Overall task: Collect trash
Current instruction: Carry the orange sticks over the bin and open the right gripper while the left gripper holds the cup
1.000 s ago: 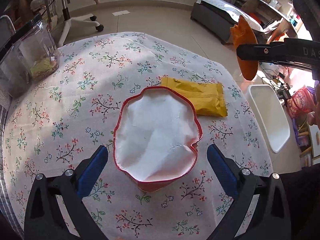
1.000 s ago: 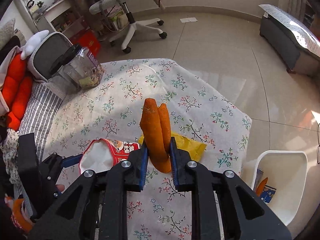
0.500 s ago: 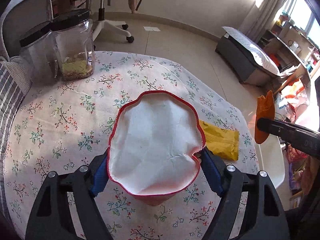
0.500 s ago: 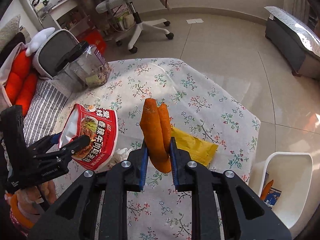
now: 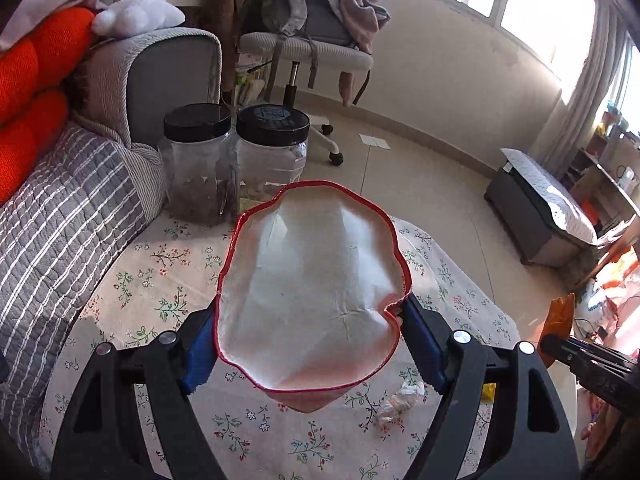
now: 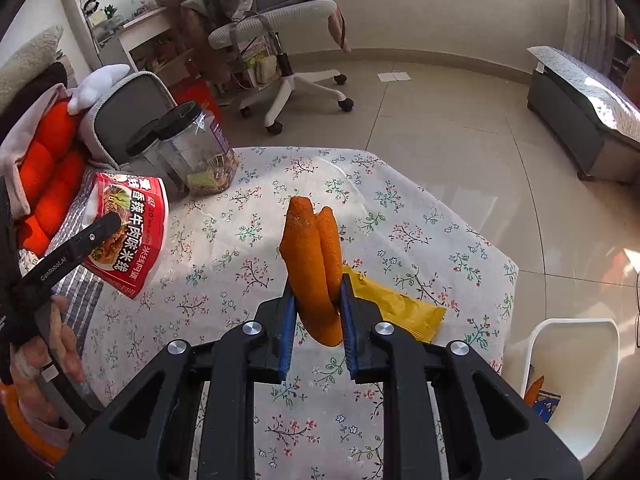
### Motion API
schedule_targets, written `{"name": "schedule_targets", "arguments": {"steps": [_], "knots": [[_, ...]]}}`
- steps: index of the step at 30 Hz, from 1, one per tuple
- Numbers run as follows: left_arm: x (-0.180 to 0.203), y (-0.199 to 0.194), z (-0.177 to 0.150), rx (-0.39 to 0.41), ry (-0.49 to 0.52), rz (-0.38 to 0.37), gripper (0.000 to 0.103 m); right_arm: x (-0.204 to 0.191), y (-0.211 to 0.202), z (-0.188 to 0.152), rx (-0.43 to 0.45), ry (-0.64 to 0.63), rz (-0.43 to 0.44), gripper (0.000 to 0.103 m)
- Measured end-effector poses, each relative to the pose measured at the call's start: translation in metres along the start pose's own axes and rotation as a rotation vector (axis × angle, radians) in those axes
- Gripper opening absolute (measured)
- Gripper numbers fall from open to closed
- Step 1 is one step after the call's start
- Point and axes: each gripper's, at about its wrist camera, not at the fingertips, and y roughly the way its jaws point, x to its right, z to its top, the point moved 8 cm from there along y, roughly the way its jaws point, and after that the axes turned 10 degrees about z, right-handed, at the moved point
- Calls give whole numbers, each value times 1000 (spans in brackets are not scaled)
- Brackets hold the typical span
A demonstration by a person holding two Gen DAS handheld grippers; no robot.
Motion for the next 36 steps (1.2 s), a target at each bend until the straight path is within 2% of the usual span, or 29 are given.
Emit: {"name": "schedule_targets", "arguments": {"steps": [5, 14, 25, 36], "knots": [[-9, -21, 9, 95, 12, 69, 77, -6, -25, 6, 93, -24, -31, 19], [-10, -64, 20, 232, -9, 122, 77, 8, -70, 1, 222, -12, -113, 19], [29, -96, 11, 295, -9, 92, 77, 60, -121, -18, 311, 40, -264, 19], [110, -112, -1, 326, 86, 12, 77, 159, -165, -56, 320, 217, -439, 19]]}}
